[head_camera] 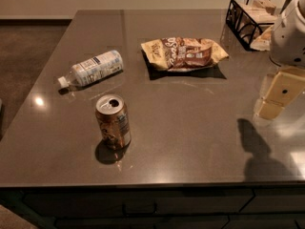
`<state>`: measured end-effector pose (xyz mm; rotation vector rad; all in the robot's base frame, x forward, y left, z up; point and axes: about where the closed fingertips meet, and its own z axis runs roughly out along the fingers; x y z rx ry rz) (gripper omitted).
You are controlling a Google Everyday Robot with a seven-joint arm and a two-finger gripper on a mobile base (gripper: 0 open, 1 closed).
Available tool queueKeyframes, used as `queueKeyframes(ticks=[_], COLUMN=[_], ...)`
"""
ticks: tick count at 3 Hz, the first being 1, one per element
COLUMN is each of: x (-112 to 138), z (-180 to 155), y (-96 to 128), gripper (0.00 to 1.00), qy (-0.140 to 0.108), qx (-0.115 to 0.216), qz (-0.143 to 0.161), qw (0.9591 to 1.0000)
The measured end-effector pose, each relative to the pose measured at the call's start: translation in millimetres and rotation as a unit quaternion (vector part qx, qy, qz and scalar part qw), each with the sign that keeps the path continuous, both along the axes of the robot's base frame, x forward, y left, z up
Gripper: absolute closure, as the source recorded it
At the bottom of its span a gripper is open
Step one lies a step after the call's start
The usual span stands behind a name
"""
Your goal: Knock orange can over
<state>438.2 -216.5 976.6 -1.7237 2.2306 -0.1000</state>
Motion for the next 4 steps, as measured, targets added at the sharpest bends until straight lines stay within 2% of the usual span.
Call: queueKeyframes(ticks=[1, 2, 3, 4], x=[0, 6, 9, 7], z=[0, 0, -6, -16], y=[0, 10, 37, 74], gripper=[0.0, 0.0, 0.0, 0.0], qy=[0.0, -0.008, -0.016, -0.014], qx=[0.0, 0.033, 0.087, 0.145], qz=[0.0, -0.001, 0.005, 0.025], qw=[1.0, 0.9994, 0.9961, 0.9891])
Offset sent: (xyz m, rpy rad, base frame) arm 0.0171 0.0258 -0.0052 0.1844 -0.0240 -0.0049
